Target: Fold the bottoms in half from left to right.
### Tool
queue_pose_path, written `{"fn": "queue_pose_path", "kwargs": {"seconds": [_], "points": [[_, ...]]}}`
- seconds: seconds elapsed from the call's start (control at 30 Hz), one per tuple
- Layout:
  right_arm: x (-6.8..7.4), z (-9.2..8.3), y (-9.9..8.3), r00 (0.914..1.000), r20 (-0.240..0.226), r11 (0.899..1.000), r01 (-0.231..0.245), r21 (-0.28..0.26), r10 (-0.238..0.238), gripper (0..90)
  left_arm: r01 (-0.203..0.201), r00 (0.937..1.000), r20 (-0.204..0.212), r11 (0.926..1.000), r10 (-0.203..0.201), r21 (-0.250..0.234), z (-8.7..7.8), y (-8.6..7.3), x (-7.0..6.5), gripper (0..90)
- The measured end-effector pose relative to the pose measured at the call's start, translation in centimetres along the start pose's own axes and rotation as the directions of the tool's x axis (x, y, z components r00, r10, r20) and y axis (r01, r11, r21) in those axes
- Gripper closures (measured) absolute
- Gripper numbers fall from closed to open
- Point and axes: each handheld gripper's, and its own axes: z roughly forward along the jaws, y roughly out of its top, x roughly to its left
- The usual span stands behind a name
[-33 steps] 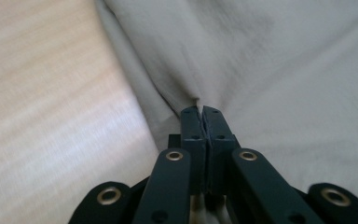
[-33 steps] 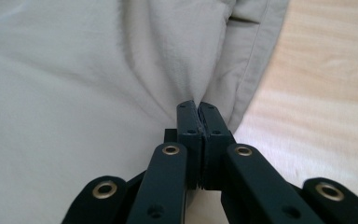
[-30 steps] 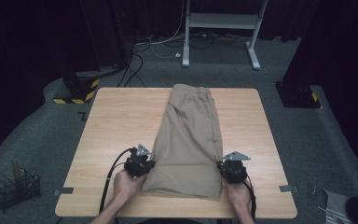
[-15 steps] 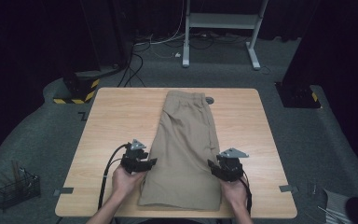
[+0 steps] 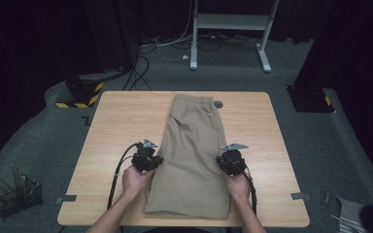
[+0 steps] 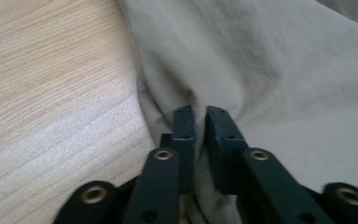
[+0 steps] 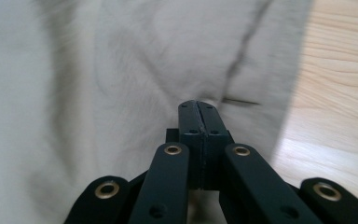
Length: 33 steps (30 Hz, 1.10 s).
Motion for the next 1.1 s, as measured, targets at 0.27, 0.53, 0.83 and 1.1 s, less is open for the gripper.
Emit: {"fn": "queue_pose_path", "kwargs": {"seconds": [0.27, 0.53, 0.83, 1.1], "points": [[-1.0, -2.5, -3.3, 1.0000, -0.006, 1.000, 0.000, -0.016, 0.000, 90.0, -0.009, 0.9974, 0.072, 0.9999, 0.009, -0.008, -2.6, -3.8, -1.1, 88.0], [0.7, -4.4, -4.1, 0.9975, -0.062, 0.998, 0.032, -0.053, -0.035, 70.7, 0.050, 0.9956, 0.081, 0.9976, -0.046, -0.047, -4.8, -4.9, -0.9, 71.2], [0.7, -1.5, 0.8, 0.9999, -0.013, 0.998, 0.000, -0.063, -0.001, 60.6, 0.053, 0.9984, 0.020, 0.9972, -0.052, -0.053, -1.3, 0.1, -0.1, 62.3], [0.5, 0.7, 1.0, 0.9981, 0.035, 0.999, 0.051, -0.012, -0.051, 90.0, 0.003, 1.0000, -0.008, 1.0000, -0.003, 0.006, -1.0, -0.7, 0.4, 89.8]]}}
